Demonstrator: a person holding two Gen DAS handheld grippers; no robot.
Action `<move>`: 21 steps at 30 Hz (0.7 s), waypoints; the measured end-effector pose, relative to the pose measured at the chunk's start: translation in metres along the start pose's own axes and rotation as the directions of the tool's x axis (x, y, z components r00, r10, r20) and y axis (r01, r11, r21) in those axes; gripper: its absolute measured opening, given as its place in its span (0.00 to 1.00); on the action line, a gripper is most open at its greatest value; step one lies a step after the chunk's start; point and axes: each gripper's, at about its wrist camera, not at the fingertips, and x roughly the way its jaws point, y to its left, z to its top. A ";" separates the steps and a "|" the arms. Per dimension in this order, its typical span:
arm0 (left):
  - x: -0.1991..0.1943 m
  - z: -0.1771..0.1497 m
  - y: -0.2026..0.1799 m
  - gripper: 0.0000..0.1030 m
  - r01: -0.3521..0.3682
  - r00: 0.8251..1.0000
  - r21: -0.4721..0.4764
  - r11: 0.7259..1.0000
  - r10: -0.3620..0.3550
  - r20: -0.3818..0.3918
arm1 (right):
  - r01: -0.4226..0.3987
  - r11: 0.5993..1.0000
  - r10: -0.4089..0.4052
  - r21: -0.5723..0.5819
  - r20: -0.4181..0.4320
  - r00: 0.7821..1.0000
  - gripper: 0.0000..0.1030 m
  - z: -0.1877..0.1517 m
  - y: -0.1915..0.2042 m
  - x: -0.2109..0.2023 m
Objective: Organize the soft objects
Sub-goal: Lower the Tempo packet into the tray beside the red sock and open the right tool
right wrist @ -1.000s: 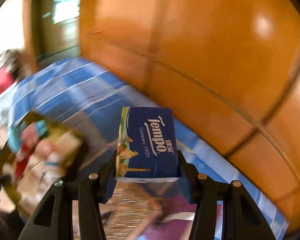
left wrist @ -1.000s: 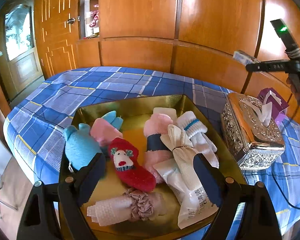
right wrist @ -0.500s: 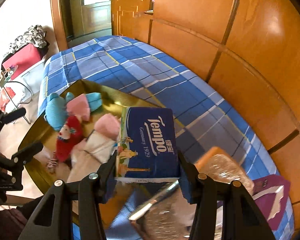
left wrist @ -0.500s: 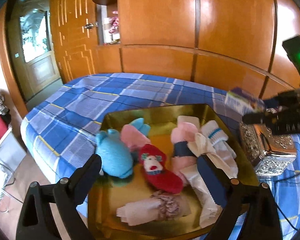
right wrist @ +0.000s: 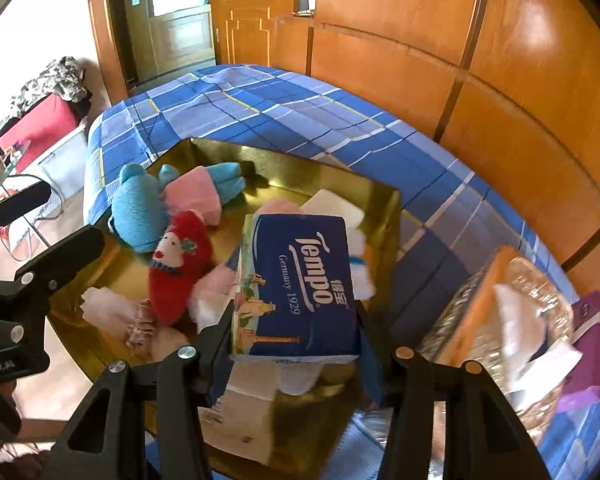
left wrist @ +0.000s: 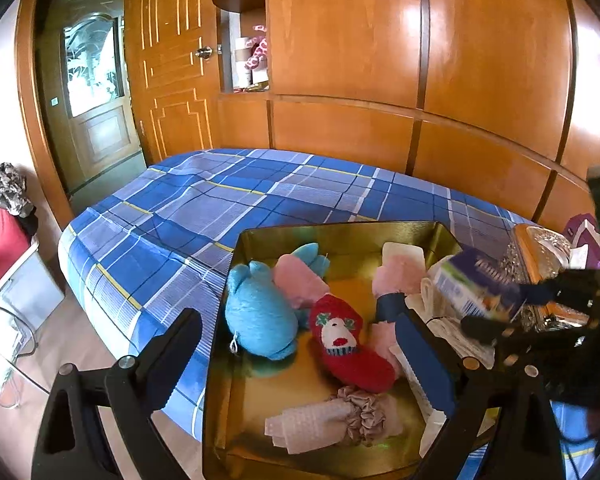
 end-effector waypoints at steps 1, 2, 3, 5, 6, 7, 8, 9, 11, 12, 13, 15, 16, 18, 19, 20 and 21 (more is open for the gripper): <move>0.000 0.000 0.001 0.95 -0.001 1.000 -0.004 1.000 0.001 0.000 | -0.003 1.000 0.003 0.004 -0.006 1.000 0.51 0.000 0.004 0.004; 0.001 0.000 0.002 0.95 -0.001 1.000 -0.008 1.000 0.001 0.000 | -0.008 1.000 0.008 0.010 -0.013 1.000 0.51 0.000 0.008 0.007; 0.002 0.000 0.004 0.95 -0.002 1.000 -0.014 1.000 0.002 0.000 | -0.013 1.000 0.013 0.014 -0.019 1.000 0.51 0.002 0.012 0.012; 0.003 0.001 0.007 0.95 -0.006 1.000 -0.023 1.000 0.006 -0.002 | -0.012 1.000 0.012 0.015 -0.018 1.000 0.51 0.006 0.018 0.017; 0.004 0.000 0.008 0.95 -0.009 1.000 -0.027 1.000 0.008 -0.004 | -0.005 1.000 0.006 0.018 -0.014 1.000 0.51 0.008 0.020 0.020; 0.005 0.000 0.009 0.95 -0.011 1.000 -0.031 0.999 0.011 -0.006 | 0.004 1.000 -0.004 0.023 -0.012 1.000 0.51 0.011 0.022 0.025; 0.006 0.000 0.011 0.95 -0.013 1.000 -0.035 0.999 0.013 -0.009 | 0.014 0.999 -0.013 0.030 -0.013 1.000 0.51 0.015 0.023 0.030; 0.007 0.000 0.012 0.95 -0.017 1.000 -0.039 0.999 0.017 -0.010 | 0.011 0.999 -0.010 0.038 -0.022 1.000 0.51 0.017 0.023 0.037; 0.009 -0.001 0.016 0.95 -0.025 1.000 -0.049 0.998 0.024 -0.015 | 0.000 0.999 0.001 0.046 -0.026 1.000 0.51 0.021 0.022 0.045; 0.011 -0.001 0.020 0.95 -0.029 0.999 -0.058 0.998 0.028 -0.018 | -0.018 0.998 0.019 0.054 -0.013 1.000 0.52 0.022 0.022 0.047; 0.011 -0.001 0.021 0.95 -0.033 0.999 -0.063 0.998 0.032 -0.019 | -0.037 0.997 0.037 0.063 -0.009 0.999 0.53 0.023 0.020 0.047; 0.012 0.000 0.026 0.95 -0.040 0.999 -0.075 0.996 0.039 -0.018 | -0.084 0.993 0.084 0.086 0.000 0.996 0.54 0.022 0.017 0.045; 0.012 0.000 0.028 0.95 -0.042 0.999 -0.081 0.996 0.040 -0.018 | -0.098 0.991 0.097 0.090 0.013 0.995 0.55 0.020 0.016 0.042; 0.013 0.000 0.030 0.95 -0.044 0.999 -0.087 0.995 0.042 -0.020 | -0.114 0.988 0.112 0.101 0.033 0.993 0.58 0.016 0.013 0.036; 0.013 -0.001 0.030 0.95 -0.044 0.999 -0.087 0.995 0.042 -0.021 | -0.125 0.986 0.121 0.106 0.041 0.992 0.64 0.015 0.012 0.033; 0.014 0.000 0.030 0.95 -0.043 0.999 -0.087 0.995 0.041 -0.021 | -0.131 0.985 0.126 0.111 0.051 0.991 0.65 0.013 0.012 0.029; 0.014 0.000 0.030 0.96 -0.042 0.999 -0.085 0.995 0.040 -0.019 | -0.128 0.985 0.122 0.116 0.063 0.991 0.65 0.011 0.011 0.023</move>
